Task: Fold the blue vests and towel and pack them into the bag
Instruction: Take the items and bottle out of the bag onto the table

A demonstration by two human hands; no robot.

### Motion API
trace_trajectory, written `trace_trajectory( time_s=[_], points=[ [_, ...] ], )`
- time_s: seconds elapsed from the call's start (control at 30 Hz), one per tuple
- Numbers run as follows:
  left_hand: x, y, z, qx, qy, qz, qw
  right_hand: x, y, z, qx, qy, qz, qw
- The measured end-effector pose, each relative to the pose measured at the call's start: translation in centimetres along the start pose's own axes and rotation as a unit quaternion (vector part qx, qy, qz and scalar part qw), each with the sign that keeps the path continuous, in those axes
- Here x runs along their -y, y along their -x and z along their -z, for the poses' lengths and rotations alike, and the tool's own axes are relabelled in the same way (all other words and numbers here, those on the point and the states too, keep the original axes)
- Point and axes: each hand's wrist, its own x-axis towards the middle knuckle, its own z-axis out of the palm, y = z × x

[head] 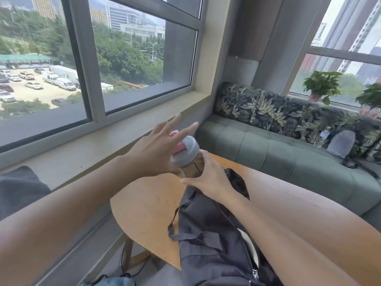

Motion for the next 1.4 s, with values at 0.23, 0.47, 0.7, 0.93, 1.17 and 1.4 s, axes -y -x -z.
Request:
trace_trajectory(
  time_s=[0.23, 0.47, 0.7, 0.93, 1.17, 1.4],
  points=[
    [6.7, 4.0, -13.7, -0.052, 0.314, 0.245, 0.916, -1.5, -3.3, -1.5, -0.020, -0.050, -0.075, 0.996],
    [10.6, 7.2, -25.7, 0.106, 0.102, 0.302, 0.942, -2.6, -8.2, -3.8, 0.002, -0.086, -0.115, 0.990],
    [10.5, 8.0, -29.3, 0.106, 0.046, 0.311, 0.943, -4.8, -17.6, -8.7, 0.013, -0.122, -0.116, 0.986],
    [10.2, 8.0, -28.7, 0.112, 0.033, 0.310, 0.943, -7.9, -25.6, -15.3, 0.008, -0.124, -0.156, 0.980],
    [10.6, 8.1, -29.0, 0.101, 0.042, 0.312, 0.944, -10.8, -29.1, -21.1, 0.009, -0.141, -0.167, 0.976],
    [10.7, 8.0, -28.9, 0.111, 0.032, 0.310, 0.944, -10.5, -30.3, -22.0, 0.074, -0.106, -0.147, 0.981]
  ],
)
